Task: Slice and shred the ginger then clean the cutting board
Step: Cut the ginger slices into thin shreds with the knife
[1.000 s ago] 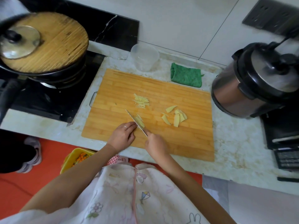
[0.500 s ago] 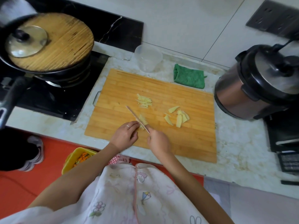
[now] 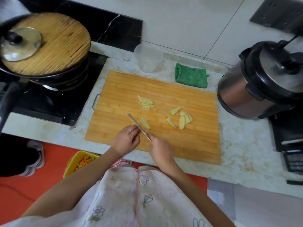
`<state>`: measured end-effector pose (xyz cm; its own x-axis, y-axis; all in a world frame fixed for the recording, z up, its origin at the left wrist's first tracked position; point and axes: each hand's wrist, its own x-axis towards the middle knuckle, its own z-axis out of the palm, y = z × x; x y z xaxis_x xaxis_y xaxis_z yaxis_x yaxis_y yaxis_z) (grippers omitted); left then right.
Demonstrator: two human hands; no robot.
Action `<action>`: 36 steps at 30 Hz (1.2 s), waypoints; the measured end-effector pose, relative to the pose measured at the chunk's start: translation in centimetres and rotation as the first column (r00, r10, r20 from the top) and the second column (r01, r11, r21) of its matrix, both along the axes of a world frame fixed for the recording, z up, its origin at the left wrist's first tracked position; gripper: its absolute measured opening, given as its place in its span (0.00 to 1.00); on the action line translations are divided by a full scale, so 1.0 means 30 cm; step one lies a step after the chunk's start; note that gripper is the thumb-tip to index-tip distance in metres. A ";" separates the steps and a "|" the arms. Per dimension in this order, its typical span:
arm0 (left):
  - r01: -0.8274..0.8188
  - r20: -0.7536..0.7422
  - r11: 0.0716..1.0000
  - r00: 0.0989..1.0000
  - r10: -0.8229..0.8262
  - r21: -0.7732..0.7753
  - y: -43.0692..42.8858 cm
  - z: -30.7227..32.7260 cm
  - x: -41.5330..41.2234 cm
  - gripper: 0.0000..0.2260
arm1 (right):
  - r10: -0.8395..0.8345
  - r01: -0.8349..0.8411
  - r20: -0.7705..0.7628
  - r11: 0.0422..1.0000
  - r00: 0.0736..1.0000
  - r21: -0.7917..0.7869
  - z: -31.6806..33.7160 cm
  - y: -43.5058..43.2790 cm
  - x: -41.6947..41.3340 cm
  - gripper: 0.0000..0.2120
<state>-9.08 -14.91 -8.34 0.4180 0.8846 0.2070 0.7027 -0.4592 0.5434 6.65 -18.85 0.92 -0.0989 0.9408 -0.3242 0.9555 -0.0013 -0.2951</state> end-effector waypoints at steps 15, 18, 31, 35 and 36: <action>0.015 0.067 0.998 0.998 -0.019 0.061 0.014 -0.014 -0.001 0.14 | 0.024 -0.024 0.020 1.000 1.000 0.004 0.025 0.009 -0.007 0.23; 0.008 0.058 0.998 0.998 -0.012 0.061 0.010 -0.017 0.001 0.14 | 0.019 -0.019 0.008 1.000 1.000 -0.011 0.018 0.008 -0.003 0.23; 0.006 0.056 0.999 0.998 -0.008 0.048 0.013 -0.015 0.001 0.14 | 0.011 -0.009 0.058 0.999 0.998 -0.042 -0.012 0.040 -0.013 0.25; 0.000 0.054 0.997 0.999 -0.004 0.073 0.010 -0.018 0.002 0.15 | -0.007 0.007 -0.029 1.000 1.000 0.000 -0.005 0.080 -0.024 0.22; -0.001 0.050 0.997 0.999 -0.003 0.075 0.009 -0.020 0.001 0.15 | -0.015 0.015 -0.045 1.000 0.999 0.000 0.002 0.078 -0.021 0.22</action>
<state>-9.06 -14.63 -8.94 0.4062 0.8653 0.2937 0.6754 -0.5008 0.5414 6.03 -16.52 0.96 -0.0991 0.9425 -0.3192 0.9410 -0.0156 -0.3382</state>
